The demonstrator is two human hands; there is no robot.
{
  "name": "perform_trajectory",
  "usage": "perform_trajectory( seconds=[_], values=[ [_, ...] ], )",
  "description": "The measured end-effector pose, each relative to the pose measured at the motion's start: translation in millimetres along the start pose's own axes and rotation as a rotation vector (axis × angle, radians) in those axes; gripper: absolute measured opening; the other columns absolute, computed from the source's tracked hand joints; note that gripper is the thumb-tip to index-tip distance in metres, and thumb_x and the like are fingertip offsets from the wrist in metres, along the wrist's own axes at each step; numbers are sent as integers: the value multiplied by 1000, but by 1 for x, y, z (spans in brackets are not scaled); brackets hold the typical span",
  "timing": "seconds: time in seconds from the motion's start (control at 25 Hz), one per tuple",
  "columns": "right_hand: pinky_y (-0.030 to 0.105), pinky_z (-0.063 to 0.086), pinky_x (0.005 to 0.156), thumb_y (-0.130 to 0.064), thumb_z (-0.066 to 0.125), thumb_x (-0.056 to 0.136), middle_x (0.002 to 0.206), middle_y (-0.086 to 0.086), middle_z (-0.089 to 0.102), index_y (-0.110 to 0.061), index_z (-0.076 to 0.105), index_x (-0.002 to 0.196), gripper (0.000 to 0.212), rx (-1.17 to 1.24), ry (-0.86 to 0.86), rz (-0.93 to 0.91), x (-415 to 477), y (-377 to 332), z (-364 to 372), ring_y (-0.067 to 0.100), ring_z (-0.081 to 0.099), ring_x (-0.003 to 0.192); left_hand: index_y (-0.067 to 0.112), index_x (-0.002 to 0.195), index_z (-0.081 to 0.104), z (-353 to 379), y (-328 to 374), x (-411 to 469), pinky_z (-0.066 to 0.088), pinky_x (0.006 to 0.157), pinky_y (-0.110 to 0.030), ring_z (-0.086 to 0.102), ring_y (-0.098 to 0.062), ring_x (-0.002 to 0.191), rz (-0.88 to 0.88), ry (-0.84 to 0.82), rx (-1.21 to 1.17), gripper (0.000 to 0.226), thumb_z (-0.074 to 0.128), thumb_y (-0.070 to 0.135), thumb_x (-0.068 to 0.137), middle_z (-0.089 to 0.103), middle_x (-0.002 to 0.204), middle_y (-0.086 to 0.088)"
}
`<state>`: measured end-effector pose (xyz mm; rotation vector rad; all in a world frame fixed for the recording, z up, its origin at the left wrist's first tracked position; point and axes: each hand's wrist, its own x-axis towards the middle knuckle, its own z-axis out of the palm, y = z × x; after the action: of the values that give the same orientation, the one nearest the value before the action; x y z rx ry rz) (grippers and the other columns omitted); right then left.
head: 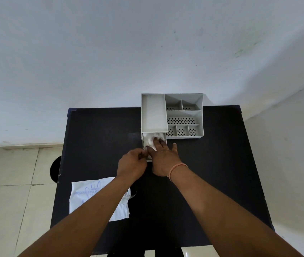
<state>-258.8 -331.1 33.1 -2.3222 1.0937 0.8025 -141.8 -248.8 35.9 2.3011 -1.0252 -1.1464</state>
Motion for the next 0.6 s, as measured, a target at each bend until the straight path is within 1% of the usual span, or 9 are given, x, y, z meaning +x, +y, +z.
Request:
perform_trajectory(
  seconds=[0.08,0.16,0.24,0.28,0.32,0.36,0.44,0.52,0.6],
  values=[
    [75,2,124,-29,61,91,178,9,-7,-34,16,166,88,28,-49,-8,4,2,-1,32,-5,164,29,107,79,-1,1,1,54,84,-30,74,-19,98,21,-13,27,30,57,13,94,80,108,7],
    [74,4,124,-28,60,92,178,11,0,-32,23,165,81,82,1,-29,1,2,-3,33,0,164,25,109,81,0,1,1,52,82,-28,76,-20,96,79,-22,111,26,62,16,92,81,105,3],
    [71,10,125,-28,59,95,176,13,15,-27,34,160,71,76,201,-60,-3,0,-3,34,10,163,22,108,82,1,0,-1,55,83,-29,76,-21,95,168,-15,252,24,67,22,89,81,104,-1],
    [69,13,126,-28,60,95,174,13,21,-24,35,160,69,37,303,-69,-4,-1,-2,34,14,162,22,108,82,3,-2,-1,56,85,-29,76,-21,94,209,-7,315,24,68,25,89,80,104,-3],
    [68,14,126,-27,60,95,172,12,24,-23,33,161,71,4,355,-74,-5,-3,0,34,15,161,21,108,83,5,-4,-1,56,85,-29,75,-21,93,237,-6,360,23,69,25,90,79,105,-4],
    [69,12,126,-26,61,95,172,11,23,-22,29,163,76,-10,355,-74,-4,-4,1,35,14,161,20,109,83,6,-6,-2,54,84,-28,75,-22,93,252,-9,390,22,69,23,91,77,105,-6],
    [71,7,126,-26,61,94,175,11,17,-24,21,166,82,9,257,-65,0,-4,2,35,8,163,19,107,82,8,-8,-4,51,80,-28,74,-25,92,260,-8,430,21,67,19,93,75,104,-8],
    [72,3,125,-31,61,95,177,10,10,-27,22,166,81,47,124,-71,5,0,-1,32,2,164,18,104,82,10,-12,-4,47,76,-26,74,-26,91,263,-1,452,22,64,15,92,73,102,-9],
    [70,2,126,-32,63,95,177,9,13,-27,29,163,76,92,72,-92,3,3,-9,29,3,165,18,102,82,9,-14,-4,46,74,-25,73,-26,89,261,0,460,24,63,13,90,72,99,-8]
  ],
)
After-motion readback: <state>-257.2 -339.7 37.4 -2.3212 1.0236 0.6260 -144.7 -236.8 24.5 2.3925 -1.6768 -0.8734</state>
